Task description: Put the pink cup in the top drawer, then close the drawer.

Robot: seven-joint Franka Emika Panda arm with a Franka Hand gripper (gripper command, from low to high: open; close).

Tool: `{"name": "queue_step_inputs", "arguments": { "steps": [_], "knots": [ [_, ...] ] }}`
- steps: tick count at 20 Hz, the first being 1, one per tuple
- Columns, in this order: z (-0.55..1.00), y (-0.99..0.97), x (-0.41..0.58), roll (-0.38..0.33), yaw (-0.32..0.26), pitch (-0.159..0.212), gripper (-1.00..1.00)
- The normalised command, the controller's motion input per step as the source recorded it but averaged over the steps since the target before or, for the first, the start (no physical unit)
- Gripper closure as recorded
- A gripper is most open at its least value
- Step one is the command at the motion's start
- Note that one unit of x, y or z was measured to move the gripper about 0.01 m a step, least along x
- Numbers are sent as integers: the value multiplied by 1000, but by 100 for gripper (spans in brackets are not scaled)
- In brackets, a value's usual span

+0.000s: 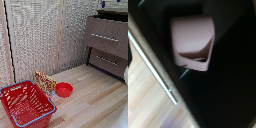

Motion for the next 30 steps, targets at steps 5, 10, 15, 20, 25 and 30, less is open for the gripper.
{"name": "queue_step_inputs", "arguments": {
  "steps": [5, 10, 15, 20, 25, 30],
  "knots": [
    [-40, 150, -349, -335, 105, 90, -100],
    [-186, 208, -305, -302, 109, 104, -100],
    [-469, 263, -171, -250, 133, 135, -100],
    [-614, 309, -19, -236, 142, 101, -100],
    [-485, 193, 0, -305, 153, 76, -100],
    [-260, 25, -10, -374, 154, 60, -100]
  ]
}}
